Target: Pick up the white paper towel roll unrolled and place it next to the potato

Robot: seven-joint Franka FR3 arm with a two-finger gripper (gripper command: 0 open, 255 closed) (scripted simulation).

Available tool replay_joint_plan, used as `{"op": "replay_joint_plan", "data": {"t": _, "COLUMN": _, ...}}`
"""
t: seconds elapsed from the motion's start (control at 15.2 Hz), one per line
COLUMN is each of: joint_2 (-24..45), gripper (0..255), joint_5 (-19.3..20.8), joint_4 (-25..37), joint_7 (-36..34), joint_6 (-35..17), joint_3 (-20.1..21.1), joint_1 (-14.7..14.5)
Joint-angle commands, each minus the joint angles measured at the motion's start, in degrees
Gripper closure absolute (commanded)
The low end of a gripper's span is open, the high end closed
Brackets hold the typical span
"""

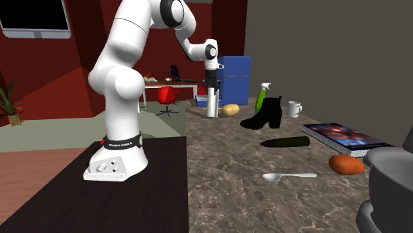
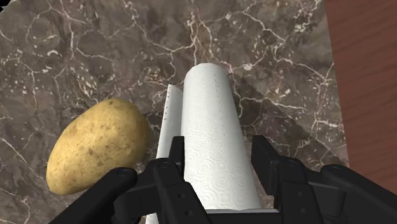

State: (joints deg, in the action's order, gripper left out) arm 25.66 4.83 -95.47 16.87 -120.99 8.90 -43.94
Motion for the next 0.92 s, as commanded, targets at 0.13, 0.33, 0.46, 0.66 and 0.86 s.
{"op": "replay_joint_plan", "data": {"t": 0.13, "joint_2": 1.4, "gripper": 255, "joint_5": 0.3, "joint_4": -1.4, "joint_7": -0.2, "joint_6": -2.5, "joint_3": -0.1, "joint_1": -0.1}}
{"op": "replay_joint_plan", "data": {"t": 0.33, "joint_2": 1.8, "gripper": 255, "joint_5": 0.4, "joint_4": -1.7, "joint_7": -0.4, "joint_6": -3.2, "joint_3": -0.2, "joint_1": -0.2}}
{"op": "replay_joint_plan", "data": {"t": 0.46, "joint_2": 3.9, "gripper": 0, "joint_5": 1.4, "joint_4": 0.5, "joint_7": -0.3, "joint_6": -3.4, "joint_3": -0.2, "joint_1": -0.9}}
{"op": "replay_joint_plan", "data": {"t": 0.66, "joint_2": 10.4, "gripper": 0, "joint_5": 4.3, "joint_4": 7.6, "joint_7": 0.2, "joint_6": -3.4, "joint_3": -0.6, "joint_1": -3.1}}
{"op": "replay_joint_plan", "data": {"t": 0.86, "joint_2": 17.3, "gripper": 0, "joint_5": 6.9, "joint_4": 15.8, "joint_7": 1.0, "joint_6": -2.8, "joint_3": -1.2, "joint_1": -5.4}}
